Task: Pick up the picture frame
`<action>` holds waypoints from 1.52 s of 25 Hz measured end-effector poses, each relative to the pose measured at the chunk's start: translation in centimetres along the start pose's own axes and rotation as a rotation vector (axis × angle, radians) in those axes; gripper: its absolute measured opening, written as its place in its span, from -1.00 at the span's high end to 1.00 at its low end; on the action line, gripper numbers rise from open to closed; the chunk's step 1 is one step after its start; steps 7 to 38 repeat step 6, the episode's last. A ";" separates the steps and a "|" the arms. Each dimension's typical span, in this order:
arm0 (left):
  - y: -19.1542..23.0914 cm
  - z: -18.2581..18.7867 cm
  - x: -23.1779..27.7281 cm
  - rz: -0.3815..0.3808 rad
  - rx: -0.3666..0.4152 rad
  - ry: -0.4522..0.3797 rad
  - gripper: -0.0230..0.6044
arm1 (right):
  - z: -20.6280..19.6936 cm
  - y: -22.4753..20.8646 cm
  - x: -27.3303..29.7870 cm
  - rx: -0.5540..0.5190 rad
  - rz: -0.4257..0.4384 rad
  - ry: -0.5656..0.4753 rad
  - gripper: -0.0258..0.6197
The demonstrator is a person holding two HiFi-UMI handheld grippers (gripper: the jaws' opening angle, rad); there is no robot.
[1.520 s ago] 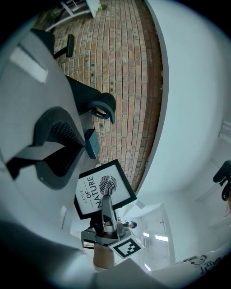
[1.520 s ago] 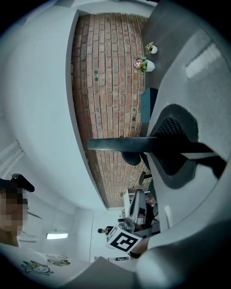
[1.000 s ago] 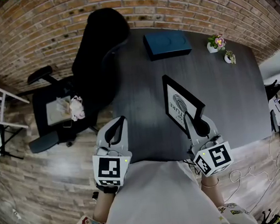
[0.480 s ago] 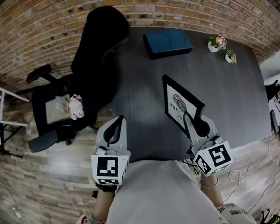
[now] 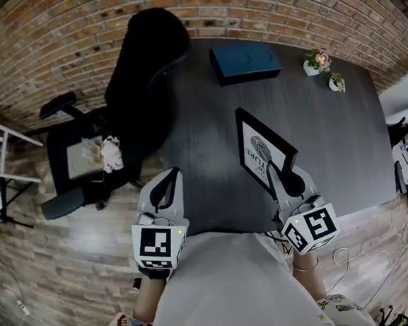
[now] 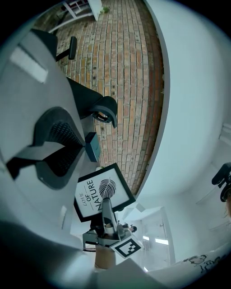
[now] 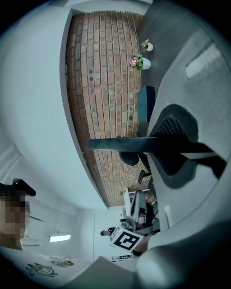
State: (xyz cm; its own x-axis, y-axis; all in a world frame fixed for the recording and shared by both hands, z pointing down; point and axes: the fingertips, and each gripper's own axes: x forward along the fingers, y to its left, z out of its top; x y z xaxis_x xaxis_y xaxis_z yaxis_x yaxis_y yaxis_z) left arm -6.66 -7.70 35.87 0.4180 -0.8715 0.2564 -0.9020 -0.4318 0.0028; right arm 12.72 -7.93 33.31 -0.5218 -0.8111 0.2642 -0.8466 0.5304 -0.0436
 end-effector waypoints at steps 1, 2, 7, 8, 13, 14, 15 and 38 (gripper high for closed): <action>0.0 0.0 0.0 0.001 0.000 0.001 0.89 | 0.0 0.0 0.0 0.001 0.001 -0.001 0.88; -0.1 0.0 0.0 0.001 0.000 0.002 0.89 | 0.0 0.0 0.0 0.001 0.001 -0.001 0.88; -0.2 -0.1 -0.2 0.004 -0.001 0.002 0.89 | 0.0 0.0 -0.2 -0.001 -0.001 -0.001 0.88; -0.2 -0.1 -0.2 0.004 -0.001 0.002 0.89 | 0.0 0.0 -0.2 -0.001 -0.001 -0.001 0.88; -0.2 -0.1 -0.2 0.004 -0.001 0.002 0.89 | 0.0 0.0 -0.2 -0.001 -0.001 -0.001 0.88; -0.2 -0.1 -0.2 0.004 -0.001 0.002 0.89 | 0.0 0.0 -0.2 -0.001 -0.001 -0.001 0.88; -0.2 -0.1 -0.2 0.004 -0.001 0.002 0.89 | 0.0 0.0 -0.2 -0.001 -0.001 -0.001 0.88; -0.2 -0.1 -0.2 0.004 -0.001 0.002 0.89 | 0.0 0.0 -0.2 -0.001 -0.001 -0.001 0.88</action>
